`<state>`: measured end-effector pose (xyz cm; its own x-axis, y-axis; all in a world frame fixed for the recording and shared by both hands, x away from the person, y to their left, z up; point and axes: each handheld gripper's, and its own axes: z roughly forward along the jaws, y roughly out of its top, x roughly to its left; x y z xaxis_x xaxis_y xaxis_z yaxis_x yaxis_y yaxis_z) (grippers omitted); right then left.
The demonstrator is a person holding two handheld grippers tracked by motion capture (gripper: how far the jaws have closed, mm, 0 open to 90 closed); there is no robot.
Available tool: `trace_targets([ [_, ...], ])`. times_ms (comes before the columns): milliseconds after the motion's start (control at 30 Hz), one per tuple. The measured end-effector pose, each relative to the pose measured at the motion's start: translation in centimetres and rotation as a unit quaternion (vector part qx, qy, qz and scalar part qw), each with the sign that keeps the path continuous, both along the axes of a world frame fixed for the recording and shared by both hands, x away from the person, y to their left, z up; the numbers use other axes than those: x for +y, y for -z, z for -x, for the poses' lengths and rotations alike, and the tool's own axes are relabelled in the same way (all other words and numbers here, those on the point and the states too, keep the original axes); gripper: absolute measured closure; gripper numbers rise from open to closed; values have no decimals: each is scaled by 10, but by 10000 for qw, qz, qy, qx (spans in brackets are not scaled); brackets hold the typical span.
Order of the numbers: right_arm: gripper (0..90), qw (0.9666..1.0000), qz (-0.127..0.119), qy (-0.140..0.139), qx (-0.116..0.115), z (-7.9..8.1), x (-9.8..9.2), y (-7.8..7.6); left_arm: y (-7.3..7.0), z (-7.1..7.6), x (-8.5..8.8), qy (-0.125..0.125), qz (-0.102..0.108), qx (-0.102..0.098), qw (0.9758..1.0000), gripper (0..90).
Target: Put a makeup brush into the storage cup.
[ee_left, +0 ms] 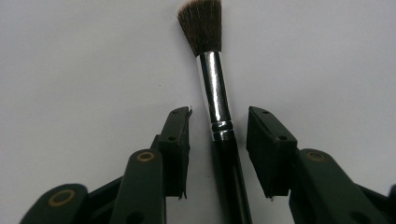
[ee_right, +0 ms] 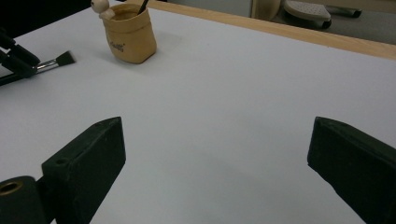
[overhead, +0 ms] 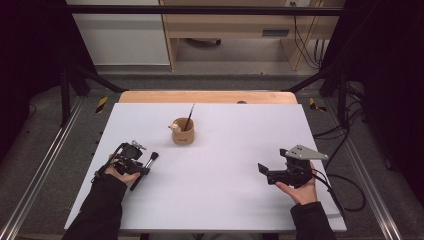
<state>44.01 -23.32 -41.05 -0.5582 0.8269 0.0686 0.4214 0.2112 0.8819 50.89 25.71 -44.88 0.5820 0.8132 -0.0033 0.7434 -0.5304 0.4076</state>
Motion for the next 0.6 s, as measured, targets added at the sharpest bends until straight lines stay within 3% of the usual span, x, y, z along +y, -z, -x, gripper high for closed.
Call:
trace_targets([
  [600, 49, 10000, 5, 3, 26, -1, 1, 1, -1, 2, -4, -42, -95, 176, 9998, 771],
])
